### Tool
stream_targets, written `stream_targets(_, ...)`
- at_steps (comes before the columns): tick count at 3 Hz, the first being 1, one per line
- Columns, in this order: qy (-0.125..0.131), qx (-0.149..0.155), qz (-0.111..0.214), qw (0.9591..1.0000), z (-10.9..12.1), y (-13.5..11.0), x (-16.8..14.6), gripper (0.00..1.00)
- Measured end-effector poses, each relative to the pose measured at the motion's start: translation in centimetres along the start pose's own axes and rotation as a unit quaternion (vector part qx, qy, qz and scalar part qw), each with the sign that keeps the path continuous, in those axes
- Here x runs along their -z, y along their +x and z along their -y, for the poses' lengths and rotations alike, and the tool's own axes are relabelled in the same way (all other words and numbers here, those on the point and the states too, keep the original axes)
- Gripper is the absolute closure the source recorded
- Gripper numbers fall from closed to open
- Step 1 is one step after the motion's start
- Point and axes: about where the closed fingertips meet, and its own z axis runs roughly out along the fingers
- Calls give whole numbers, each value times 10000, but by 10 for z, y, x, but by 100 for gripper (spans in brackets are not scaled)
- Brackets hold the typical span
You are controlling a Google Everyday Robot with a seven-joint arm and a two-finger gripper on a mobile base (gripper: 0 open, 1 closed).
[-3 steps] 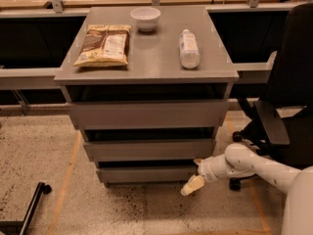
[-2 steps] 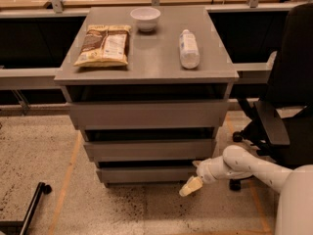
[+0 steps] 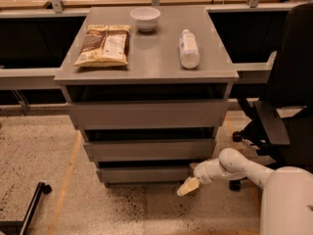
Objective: Open bottom drawer
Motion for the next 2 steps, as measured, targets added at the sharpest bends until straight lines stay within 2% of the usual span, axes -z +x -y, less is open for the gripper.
stream_targets(2,269,103,-156,9995,8,8,-10,0)
